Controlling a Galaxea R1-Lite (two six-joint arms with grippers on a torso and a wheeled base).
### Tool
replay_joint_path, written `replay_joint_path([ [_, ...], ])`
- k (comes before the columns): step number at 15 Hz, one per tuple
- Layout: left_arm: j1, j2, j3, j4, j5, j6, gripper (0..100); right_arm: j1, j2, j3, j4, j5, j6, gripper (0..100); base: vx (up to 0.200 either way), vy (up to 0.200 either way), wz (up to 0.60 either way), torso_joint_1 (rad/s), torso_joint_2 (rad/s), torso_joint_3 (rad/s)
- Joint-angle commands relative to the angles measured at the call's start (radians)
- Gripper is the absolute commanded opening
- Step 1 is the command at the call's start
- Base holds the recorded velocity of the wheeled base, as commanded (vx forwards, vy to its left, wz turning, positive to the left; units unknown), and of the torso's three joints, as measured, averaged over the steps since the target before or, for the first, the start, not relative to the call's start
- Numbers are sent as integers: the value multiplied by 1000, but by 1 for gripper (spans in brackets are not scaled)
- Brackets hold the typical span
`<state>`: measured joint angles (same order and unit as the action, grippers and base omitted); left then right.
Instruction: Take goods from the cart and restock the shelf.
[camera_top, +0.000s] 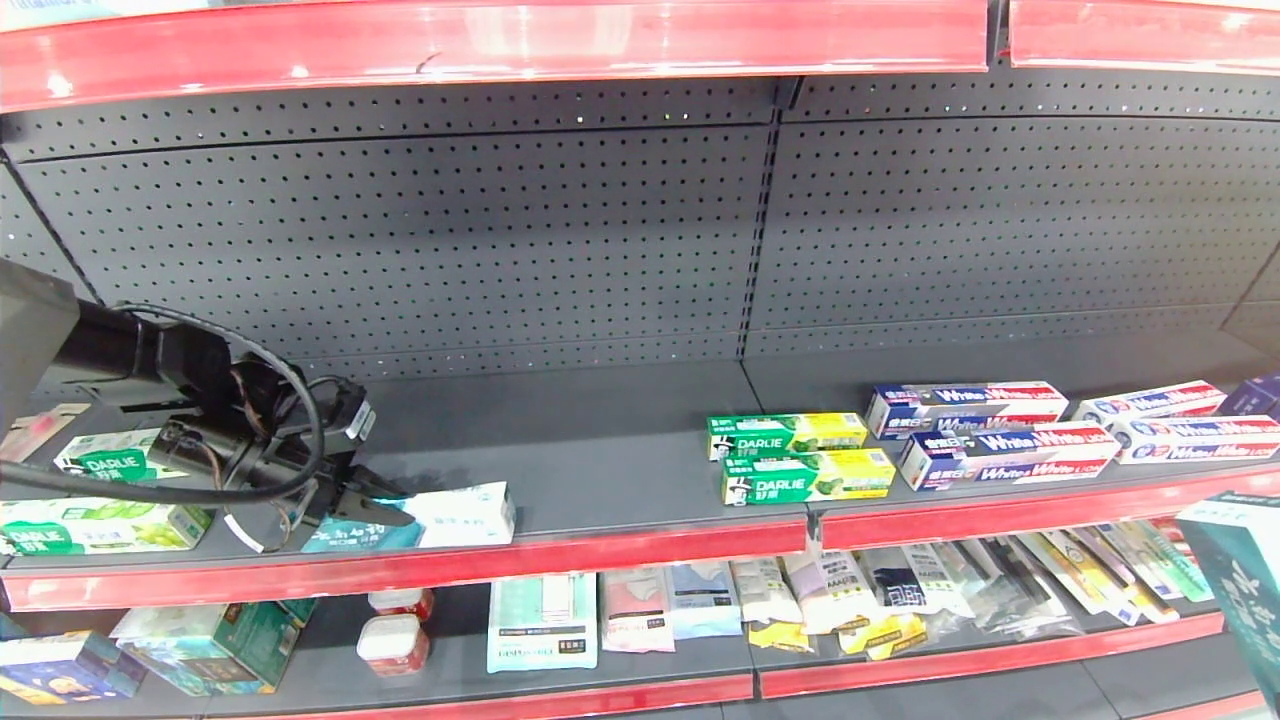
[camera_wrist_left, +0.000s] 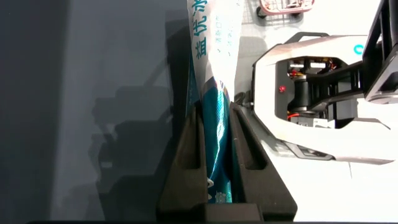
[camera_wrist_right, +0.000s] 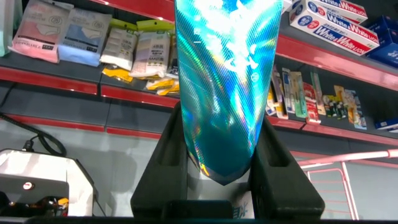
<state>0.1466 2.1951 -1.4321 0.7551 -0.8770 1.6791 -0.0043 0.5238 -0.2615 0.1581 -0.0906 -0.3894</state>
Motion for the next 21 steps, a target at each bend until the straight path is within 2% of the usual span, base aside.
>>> replay_joint_path([
  [1,1,2,1,-3,0,-1,0,0,-1,1,0,0,0,0,0,0,0,0,0,0],
  [3,1,3,1,-7,1,-3,0,0,-4,1,0,0,0,0,0,0,0,0,0,0],
  [6,-1,5,1,-23,9,-47,0,0,-8,18,-8,0,0,0,0,0,0,0,0,0],
  [10,-1,17,2,-56,10,-73,0,0,-22,19,-2,-1,0,0,0,0,0,0,0,0],
  [17,-1,25,1,-59,33,-75,0,0,-19,19,-2,-1,0,0,0,0,0,0,0,0],
  [21,-1,38,12,-128,36,-78,0,0,-16,21,-2,-1,-2,0,0,0,0,0,0,0],
])
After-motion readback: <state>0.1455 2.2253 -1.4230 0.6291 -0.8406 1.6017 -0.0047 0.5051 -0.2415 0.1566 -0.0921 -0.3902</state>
